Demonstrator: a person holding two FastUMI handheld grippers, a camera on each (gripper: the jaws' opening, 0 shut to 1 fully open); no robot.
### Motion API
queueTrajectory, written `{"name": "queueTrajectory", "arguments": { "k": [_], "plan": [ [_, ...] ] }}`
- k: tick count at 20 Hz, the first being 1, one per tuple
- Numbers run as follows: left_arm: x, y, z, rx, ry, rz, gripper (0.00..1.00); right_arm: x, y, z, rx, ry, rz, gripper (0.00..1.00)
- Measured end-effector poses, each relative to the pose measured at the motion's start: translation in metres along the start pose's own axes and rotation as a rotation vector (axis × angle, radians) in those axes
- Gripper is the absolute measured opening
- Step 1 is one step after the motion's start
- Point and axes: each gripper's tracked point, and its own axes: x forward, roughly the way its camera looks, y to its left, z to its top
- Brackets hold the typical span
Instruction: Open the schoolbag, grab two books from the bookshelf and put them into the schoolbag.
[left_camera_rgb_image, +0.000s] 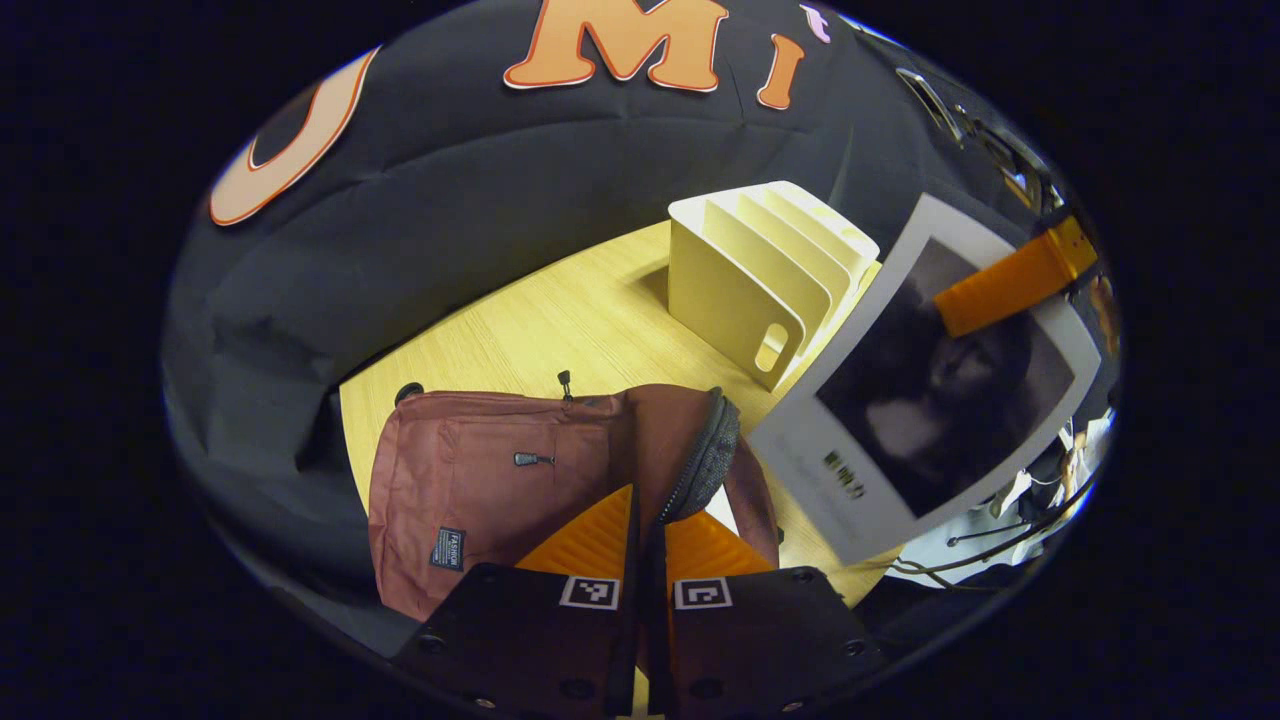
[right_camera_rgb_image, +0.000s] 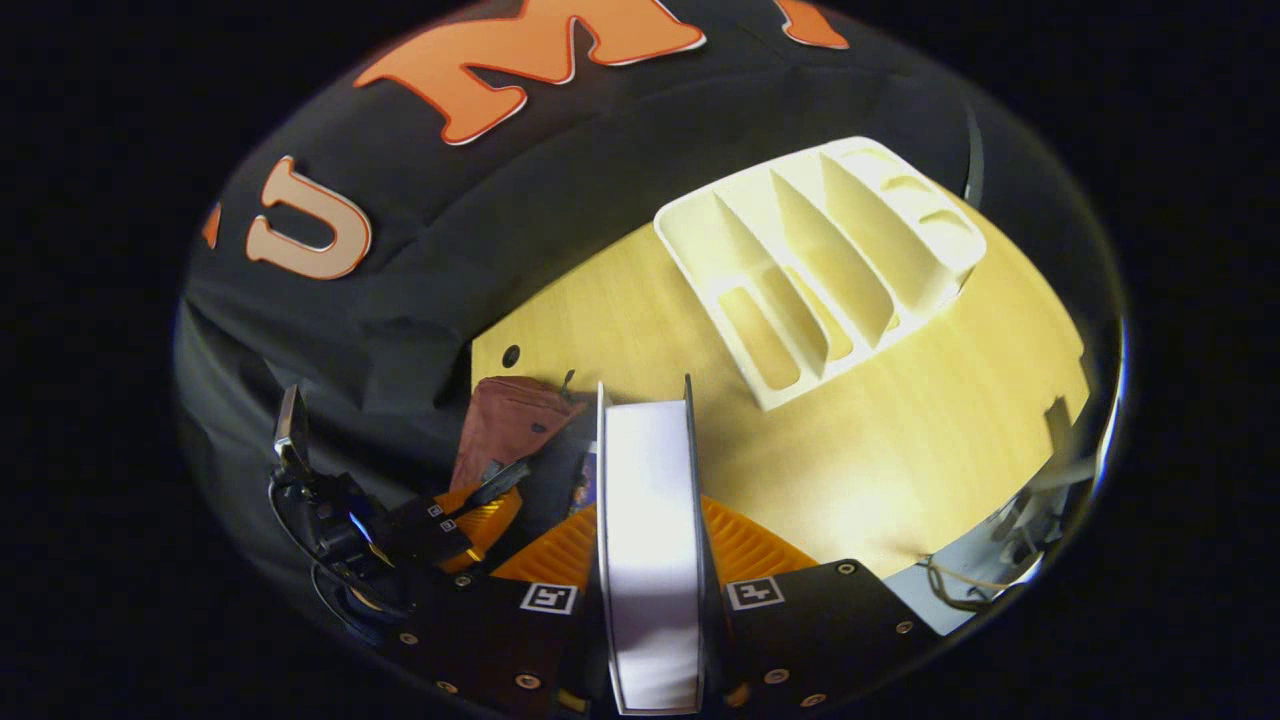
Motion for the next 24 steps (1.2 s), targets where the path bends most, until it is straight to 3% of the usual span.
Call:
{"name": "queueTrajectory", "arguments": {
  "k": [7,13,20,21,22,24],
  "plan": [
    [-0.014,0.003,0.002,-0.005,-0.060,0.008,0.06,0.052,0.031,-0.014,0.158,-0.118,0.191,0.39],
    [-0.021,-0.004,0.009,-0.014,-0.113,-0.005,0.06,0.094,0.036,-0.011,0.263,-0.242,0.276,0.39],
    [-0.031,-0.014,0.028,0.039,-0.175,-0.008,0.06,0.127,0.040,-0.021,0.314,-0.301,0.283,0.40],
    [-0.031,-0.018,0.031,0.035,-0.184,-0.018,0.06,0.133,0.042,-0.023,0.316,-0.309,0.288,0.29],
    [-0.030,-0.022,0.032,0.029,-0.180,-0.030,0.06,0.139,0.045,-0.025,0.323,-0.315,0.301,0.40],
    [-0.033,-0.027,0.032,0.033,-0.182,-0.038,0.06,0.151,0.055,-0.035,0.325,-0.302,0.322,0.40]
  ]
}}
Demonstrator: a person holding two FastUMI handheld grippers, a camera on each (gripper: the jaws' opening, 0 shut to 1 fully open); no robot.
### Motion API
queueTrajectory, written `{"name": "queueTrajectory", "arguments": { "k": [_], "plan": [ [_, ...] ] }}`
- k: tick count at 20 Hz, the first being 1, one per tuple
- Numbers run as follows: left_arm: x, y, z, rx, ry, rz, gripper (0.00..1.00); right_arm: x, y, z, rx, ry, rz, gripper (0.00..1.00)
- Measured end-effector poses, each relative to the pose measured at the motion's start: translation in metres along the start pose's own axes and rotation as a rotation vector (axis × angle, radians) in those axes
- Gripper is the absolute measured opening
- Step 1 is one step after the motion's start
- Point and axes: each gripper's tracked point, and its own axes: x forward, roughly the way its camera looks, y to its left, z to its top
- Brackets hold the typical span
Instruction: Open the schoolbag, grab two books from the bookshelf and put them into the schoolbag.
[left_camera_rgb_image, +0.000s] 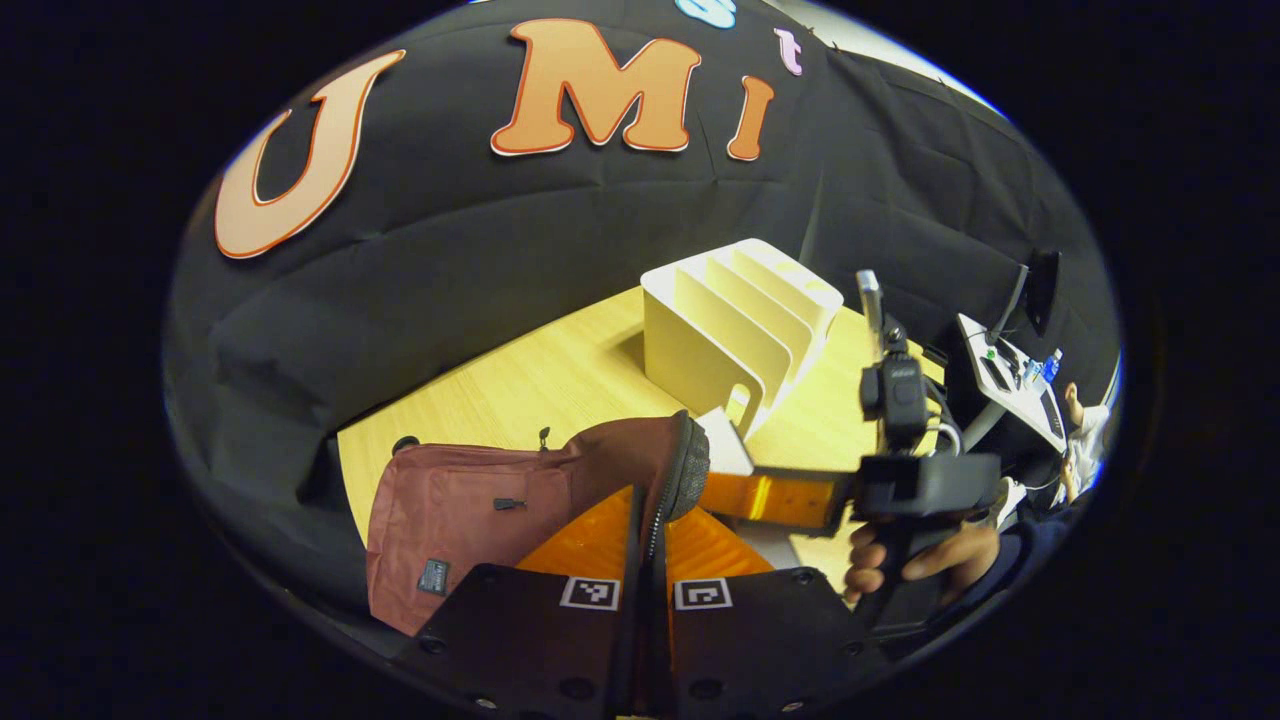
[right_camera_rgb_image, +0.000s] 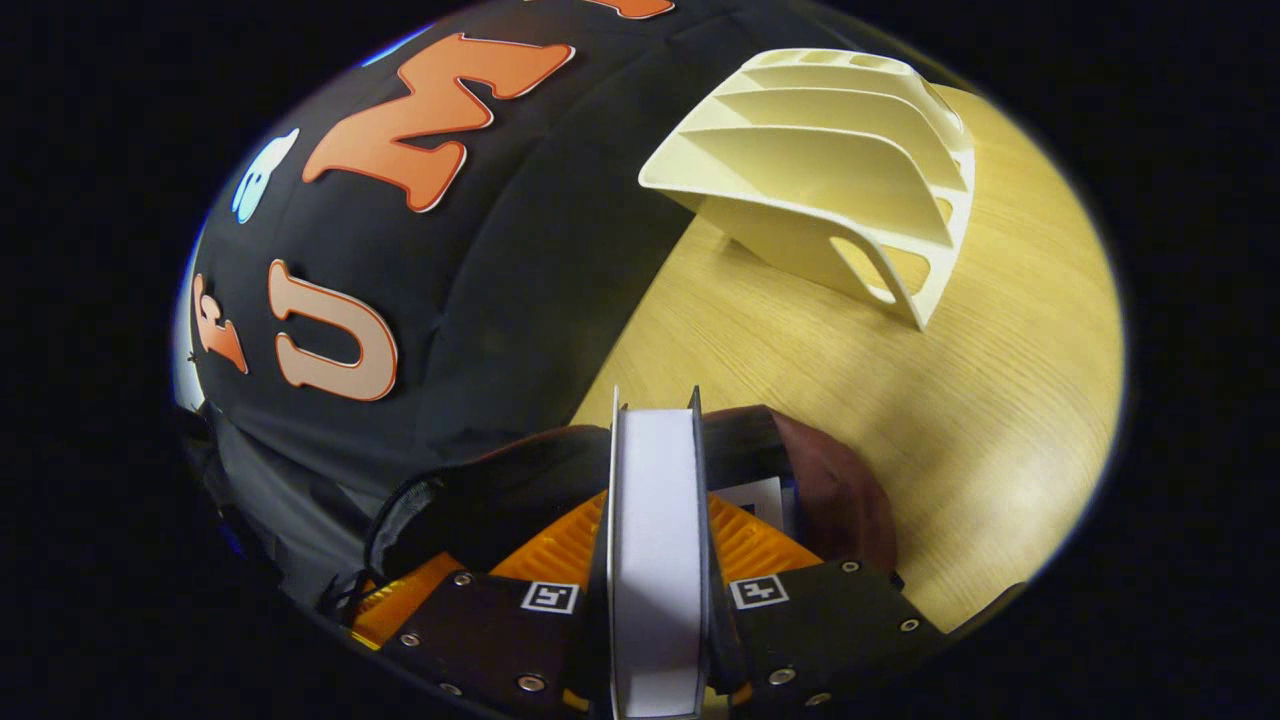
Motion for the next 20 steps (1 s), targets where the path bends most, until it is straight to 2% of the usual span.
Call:
{"name": "queueTrajectory", "arguments": {
  "k": [11,13,16,17,18,20],
  "plan": [
    [0.000,-0.009,0.013,0.019,-0.002,0.002,0.06,0.045,0.015,-0.050,-0.024,0.057,0.065,0.44],
    [0.000,-0.007,0.015,0.001,-0.006,0.001,0.06,0.043,0.008,-0.052,-0.012,0.105,0.019,0.47],
    [0.001,0.000,0.008,-0.030,0.004,0.014,0.06,0.023,-0.018,-0.039,-0.121,0.132,-0.080,0.66],
    [-0.001,0.004,0.006,-0.035,0.000,0.026,0.06,0.012,-0.024,-0.031,-0.156,0.131,-0.104,0.69],
    [-0.001,0.005,0.003,-0.039,0.003,0.031,0.08,0.006,-0.029,-0.023,-0.183,0.123,-0.117,0.82],
    [0.001,0.004,-0.002,-0.038,-0.001,0.044,0.12,-0.006,-0.025,0.001,-0.217,0.094,-0.117,0.95]
  ]
}}
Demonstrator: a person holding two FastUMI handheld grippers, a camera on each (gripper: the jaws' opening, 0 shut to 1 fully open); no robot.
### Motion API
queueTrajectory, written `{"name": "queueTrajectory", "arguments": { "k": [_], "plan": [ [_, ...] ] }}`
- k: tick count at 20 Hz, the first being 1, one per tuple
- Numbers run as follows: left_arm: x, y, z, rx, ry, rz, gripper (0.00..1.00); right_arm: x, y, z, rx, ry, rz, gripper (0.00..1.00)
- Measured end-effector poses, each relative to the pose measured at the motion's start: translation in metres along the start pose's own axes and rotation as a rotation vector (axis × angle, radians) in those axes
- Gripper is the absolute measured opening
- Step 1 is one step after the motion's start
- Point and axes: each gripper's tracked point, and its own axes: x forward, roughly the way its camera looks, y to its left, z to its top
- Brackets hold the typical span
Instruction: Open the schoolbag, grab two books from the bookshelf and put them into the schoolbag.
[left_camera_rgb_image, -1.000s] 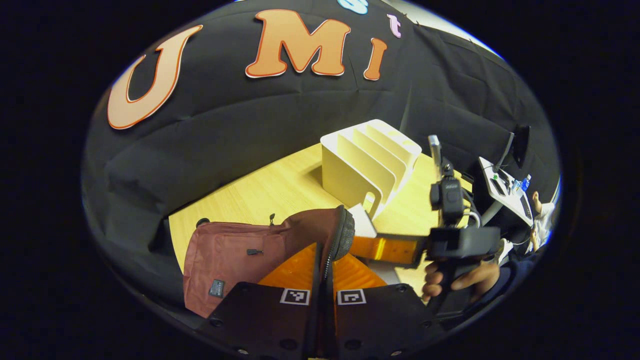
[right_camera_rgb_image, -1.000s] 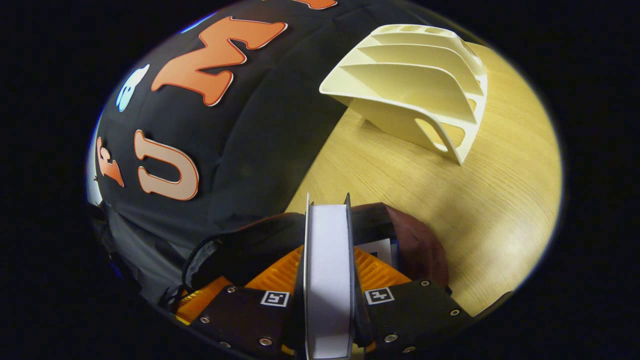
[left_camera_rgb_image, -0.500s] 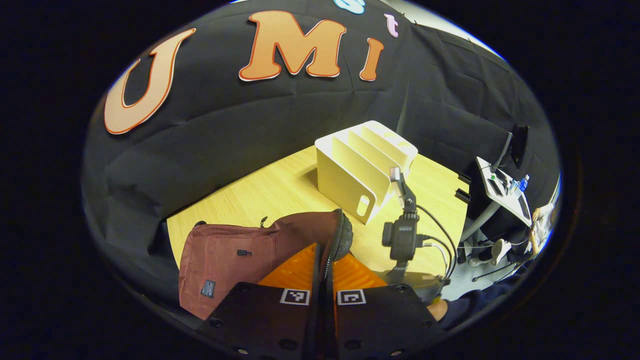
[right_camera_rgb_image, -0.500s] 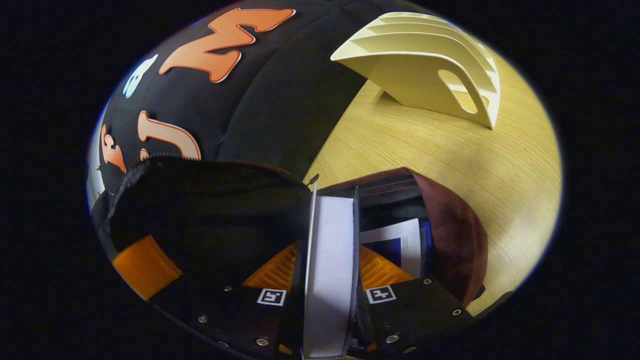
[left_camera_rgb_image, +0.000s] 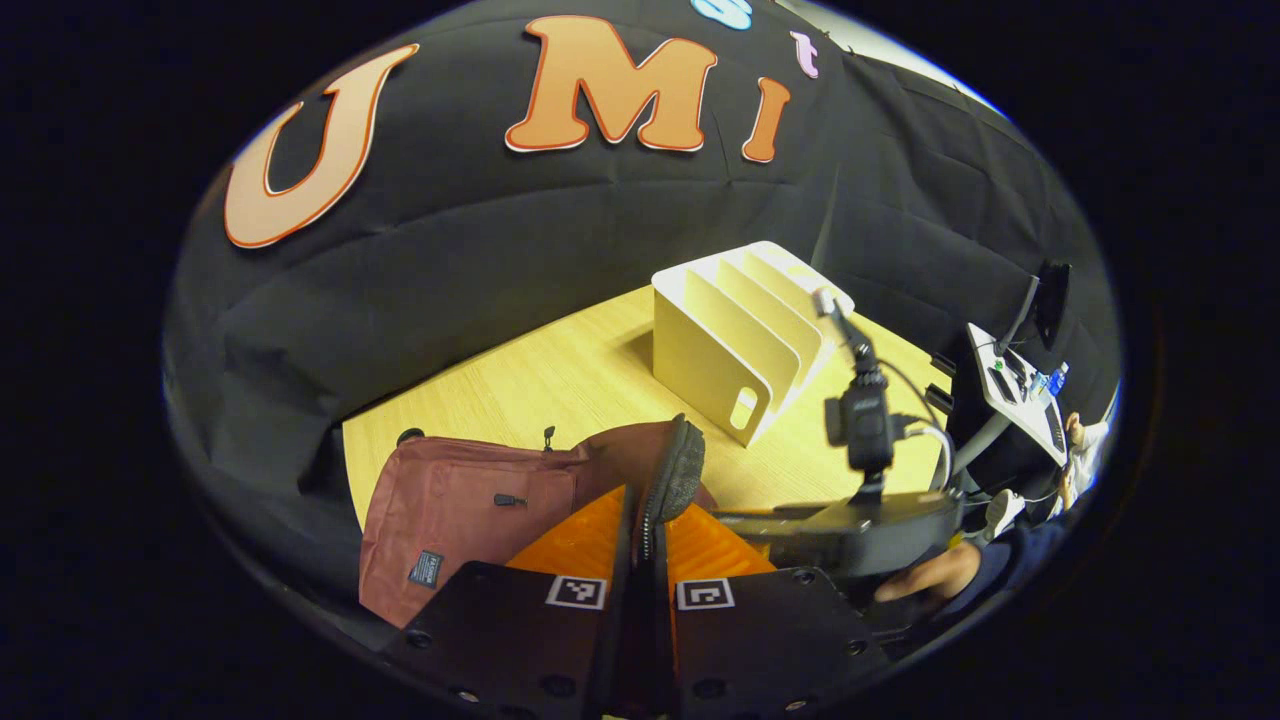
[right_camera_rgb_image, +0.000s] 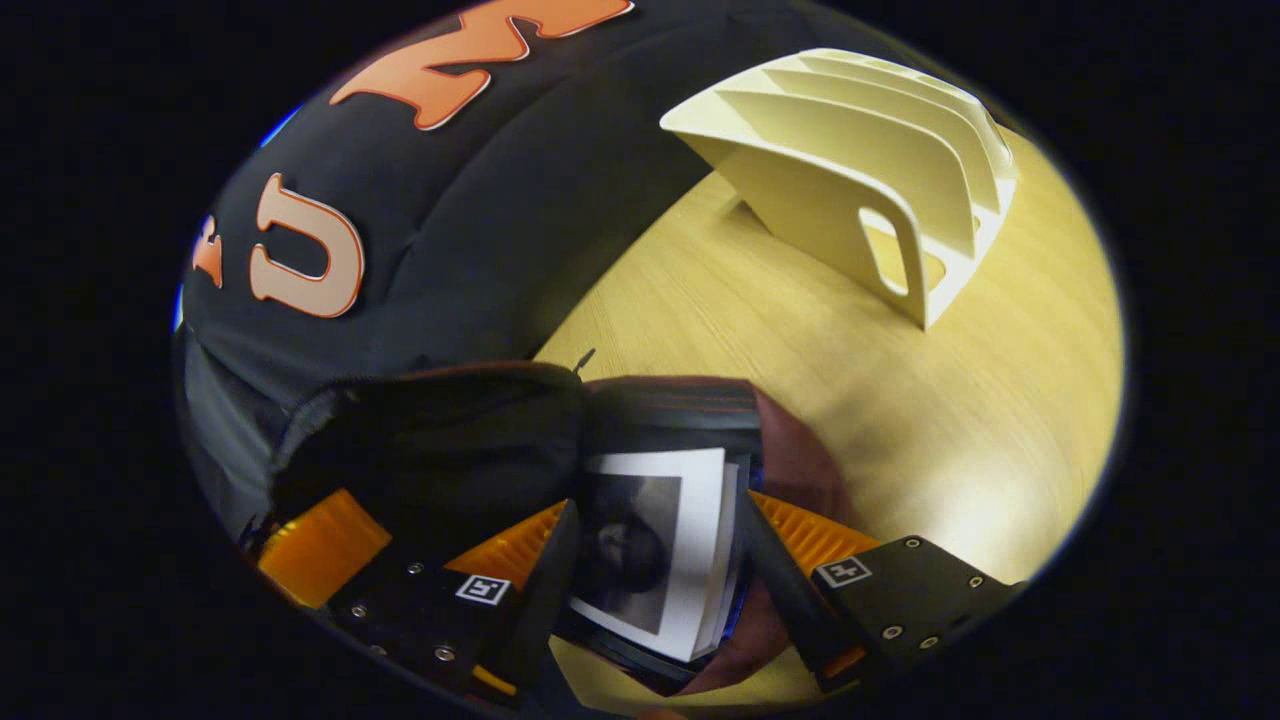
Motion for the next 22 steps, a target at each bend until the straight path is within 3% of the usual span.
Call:
{"name": "queueTrajectory", "arguments": {
  "k": [4,9,11,12,17,22],
  "plan": [
    [0.012,-0.009,-0.004,0.005,-0.004,0.042,0.24,-0.034,-0.017,0.049,-0.113,-0.070,-0.033,0.96],
    [0.037,-0.042,0.001,-0.037,0.004,0.086,0.82,-0.072,-0.055,0.103,-0.229,-0.103,-0.077,0.97],
    [0.047,-0.059,0.009,-0.065,-0.001,0.106,0.87,-0.085,-0.072,0.126,-0.266,-0.108,-0.090,0.97],
    [0.050,-0.067,0.014,-0.072,-0.007,0.123,0.95,-0.091,-0.078,0.138,-0.285,-0.112,-0.089,0.97],
    [0.061,-0.094,0.049,-0.075,-0.066,0.246,0.99,-0.121,-0.109,0.201,-0.362,-0.156,-0.094,0.97],
    [0.048,-0.123,0.096,-0.103,-0.187,0.398,0.98,-0.164,-0.109,0.266,-0.555,-0.293,-0.074,0.97]
  ]
}}
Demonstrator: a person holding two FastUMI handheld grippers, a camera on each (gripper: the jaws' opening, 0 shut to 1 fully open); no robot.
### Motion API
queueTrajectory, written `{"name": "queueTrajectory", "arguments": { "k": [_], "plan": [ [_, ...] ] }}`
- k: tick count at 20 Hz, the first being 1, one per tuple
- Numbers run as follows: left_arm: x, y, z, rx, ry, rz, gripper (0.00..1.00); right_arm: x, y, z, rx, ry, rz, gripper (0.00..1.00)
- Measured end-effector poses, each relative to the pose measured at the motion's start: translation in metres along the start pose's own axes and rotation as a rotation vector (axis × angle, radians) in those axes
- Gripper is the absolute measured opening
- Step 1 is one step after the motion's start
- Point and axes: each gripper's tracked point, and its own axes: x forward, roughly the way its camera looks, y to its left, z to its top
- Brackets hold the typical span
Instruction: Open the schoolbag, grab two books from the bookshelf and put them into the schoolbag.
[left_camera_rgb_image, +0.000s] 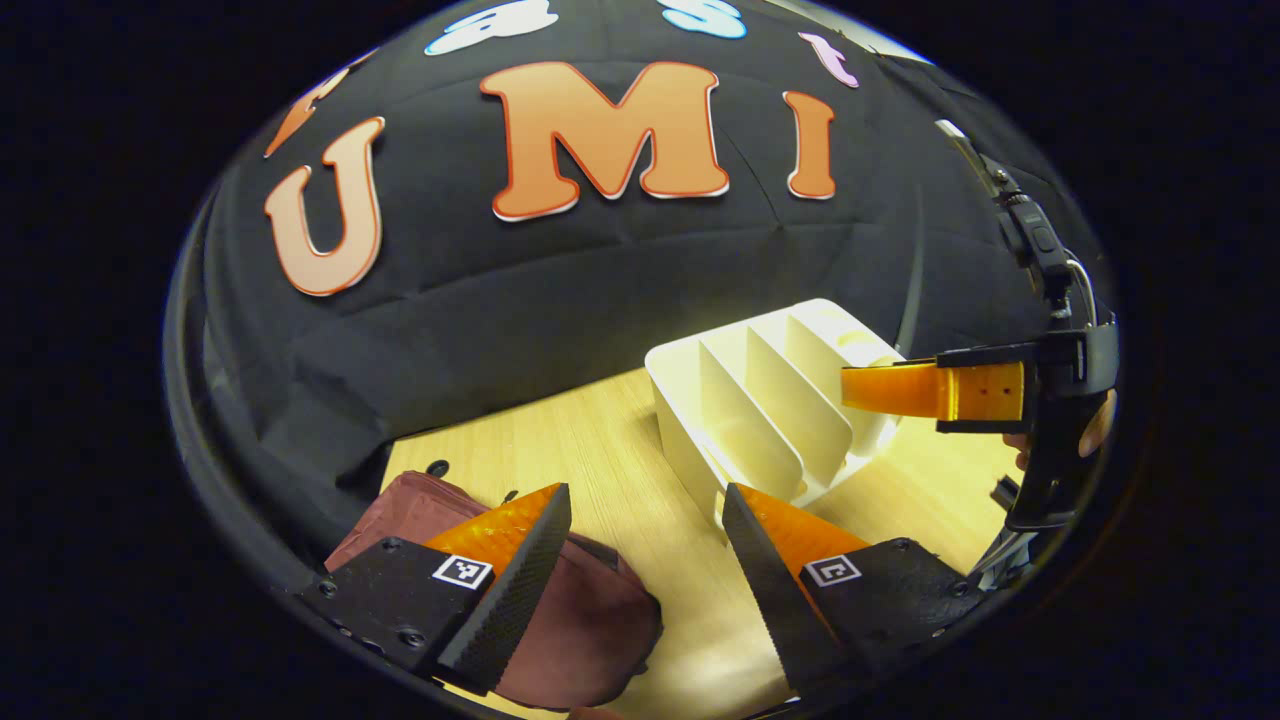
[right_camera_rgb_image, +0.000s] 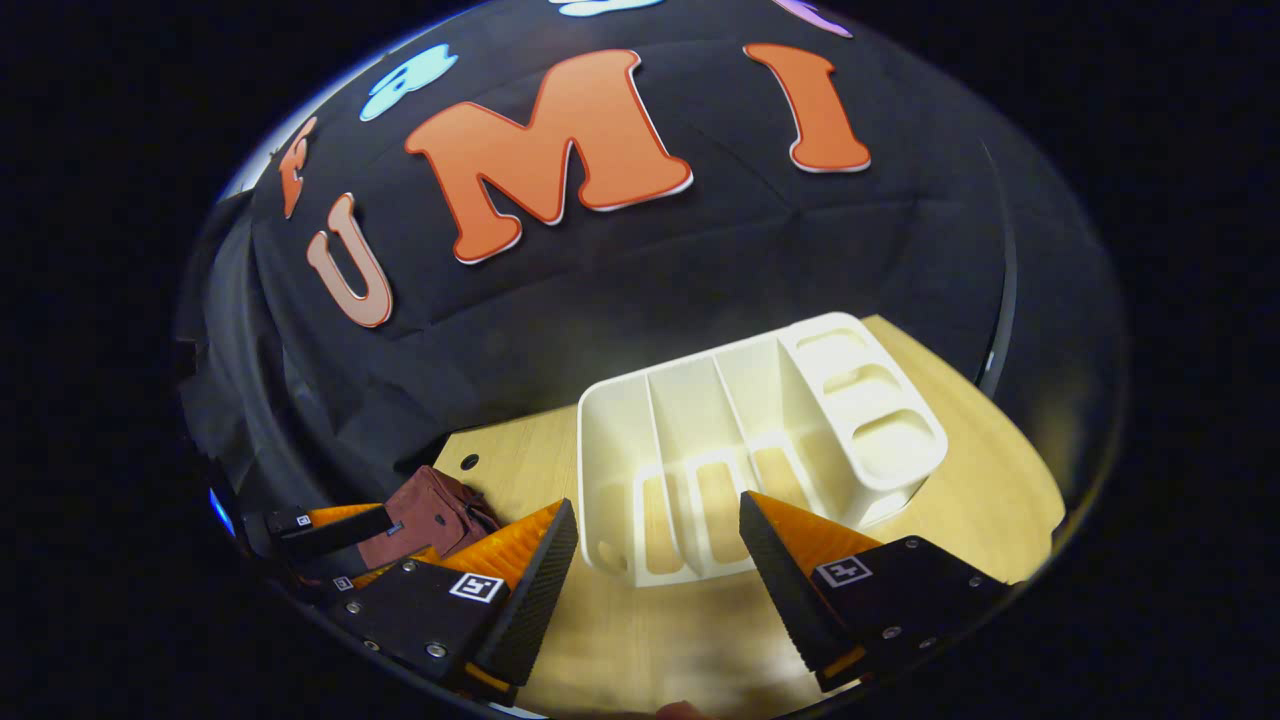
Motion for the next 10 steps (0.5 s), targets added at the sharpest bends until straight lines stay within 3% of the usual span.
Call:
{"name": "queueTrajectory", "arguments": {
  "k": [6,10],
  "plan": [
    [-0.031,-0.015,0.057,-0.090,-0.172,0.126,1.00,-0.043,-0.006,0.062,-0.190,-0.184,0.010,0.97],
    [-0.048,-0.001,0.086,-0.095,-0.280,0.195,0.97,-0.059,0.003,0.080,-0.186,-0.268,0.016,0.97]
  ]
}}
